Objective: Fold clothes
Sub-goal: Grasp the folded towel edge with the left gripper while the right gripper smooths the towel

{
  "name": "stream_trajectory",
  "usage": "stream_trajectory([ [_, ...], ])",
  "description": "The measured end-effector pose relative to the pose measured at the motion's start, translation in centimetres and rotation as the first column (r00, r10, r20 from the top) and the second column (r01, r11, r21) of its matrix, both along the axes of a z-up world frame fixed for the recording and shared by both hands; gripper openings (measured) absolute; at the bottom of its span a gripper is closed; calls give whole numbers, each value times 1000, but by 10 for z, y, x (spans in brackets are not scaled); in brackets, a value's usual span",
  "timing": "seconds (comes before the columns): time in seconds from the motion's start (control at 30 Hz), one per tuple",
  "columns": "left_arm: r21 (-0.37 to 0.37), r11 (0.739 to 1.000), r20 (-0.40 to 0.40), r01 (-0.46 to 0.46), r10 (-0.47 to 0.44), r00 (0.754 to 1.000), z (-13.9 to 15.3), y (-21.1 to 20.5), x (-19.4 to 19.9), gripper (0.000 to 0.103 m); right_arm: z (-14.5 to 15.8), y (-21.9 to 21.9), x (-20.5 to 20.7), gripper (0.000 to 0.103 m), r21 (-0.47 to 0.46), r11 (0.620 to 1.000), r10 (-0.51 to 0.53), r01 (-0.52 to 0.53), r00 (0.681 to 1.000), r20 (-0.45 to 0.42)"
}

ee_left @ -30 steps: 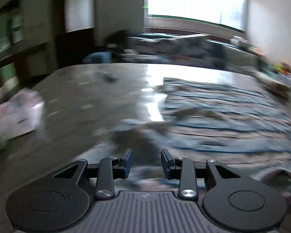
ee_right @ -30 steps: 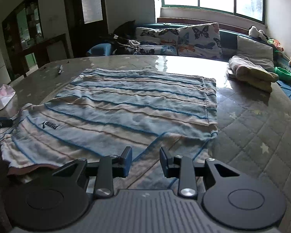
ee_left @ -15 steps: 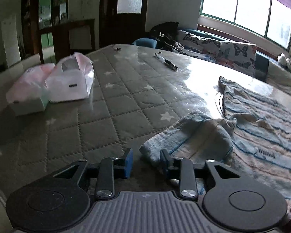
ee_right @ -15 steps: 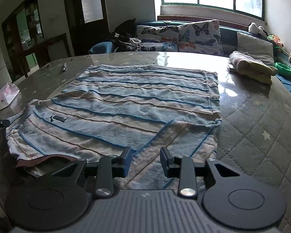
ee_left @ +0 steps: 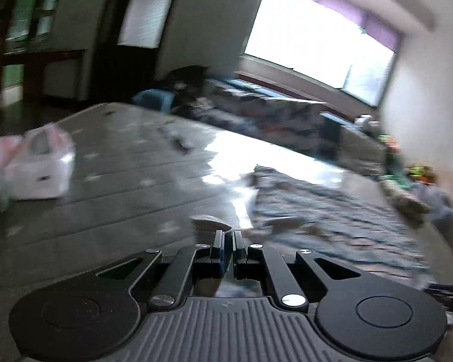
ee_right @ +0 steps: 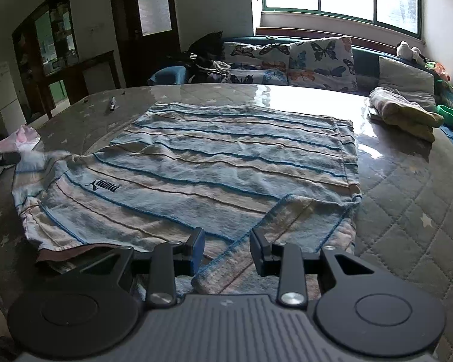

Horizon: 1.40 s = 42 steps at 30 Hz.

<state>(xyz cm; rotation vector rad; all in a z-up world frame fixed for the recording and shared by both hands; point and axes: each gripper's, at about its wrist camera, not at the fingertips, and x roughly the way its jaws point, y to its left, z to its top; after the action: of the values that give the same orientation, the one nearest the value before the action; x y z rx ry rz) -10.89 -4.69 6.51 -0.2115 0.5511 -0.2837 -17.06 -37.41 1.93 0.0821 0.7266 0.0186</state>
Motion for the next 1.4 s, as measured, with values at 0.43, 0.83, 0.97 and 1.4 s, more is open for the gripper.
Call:
stream_trajectory([
  [0.43, 15, 941, -1, 338, -338, 941, -4, -70, -9, 6, -2, 8, 7, 33, 8, 1000, 25, -25, 1000, -4],
  [0.83, 44, 915, -58, 401, -398, 915, -17, -66, -24, 26, 5, 25, 22, 33, 2, 994, 110, -110, 994, -7],
  [0.97, 71, 948, -100, 311, -304, 948, -25, -43, -18, 24, 5, 35, 34, 33, 14, 988, 152, -151, 988, -17],
  [1.4, 124, 936, -142, 330, -312, 939, -39, -25, -21, 24, 5, 91, 119, 33, 64, 945, 325, -322, 945, -34],
])
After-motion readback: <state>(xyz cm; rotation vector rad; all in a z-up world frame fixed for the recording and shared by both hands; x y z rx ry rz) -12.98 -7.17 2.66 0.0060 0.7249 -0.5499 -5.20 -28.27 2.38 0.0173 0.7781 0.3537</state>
